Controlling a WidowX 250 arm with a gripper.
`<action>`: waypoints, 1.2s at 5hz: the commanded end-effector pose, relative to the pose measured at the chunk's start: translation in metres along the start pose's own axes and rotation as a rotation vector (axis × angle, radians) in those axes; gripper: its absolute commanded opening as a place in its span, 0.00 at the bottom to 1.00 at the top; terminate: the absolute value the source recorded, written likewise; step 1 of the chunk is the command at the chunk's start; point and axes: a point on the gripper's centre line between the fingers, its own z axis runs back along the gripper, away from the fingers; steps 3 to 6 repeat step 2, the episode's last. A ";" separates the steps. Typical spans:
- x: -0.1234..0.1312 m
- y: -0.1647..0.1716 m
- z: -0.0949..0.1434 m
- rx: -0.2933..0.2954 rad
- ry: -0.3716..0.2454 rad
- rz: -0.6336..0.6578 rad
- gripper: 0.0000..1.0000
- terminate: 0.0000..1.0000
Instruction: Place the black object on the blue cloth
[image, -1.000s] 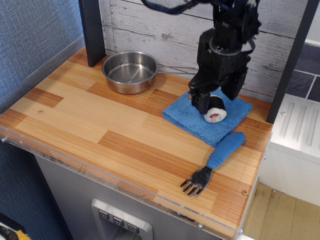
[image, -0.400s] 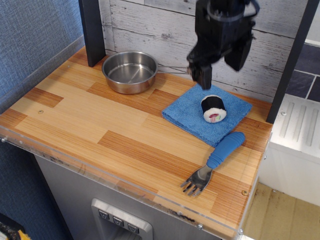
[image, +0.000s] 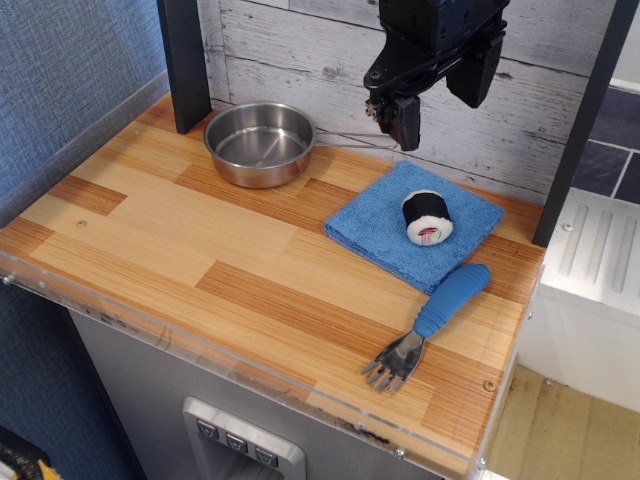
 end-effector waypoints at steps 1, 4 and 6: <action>0.004 -0.003 0.021 -0.051 -0.016 0.006 1.00 0.00; 0.004 -0.003 0.021 -0.051 -0.016 0.006 1.00 1.00; 0.004 -0.003 0.021 -0.051 -0.016 0.006 1.00 1.00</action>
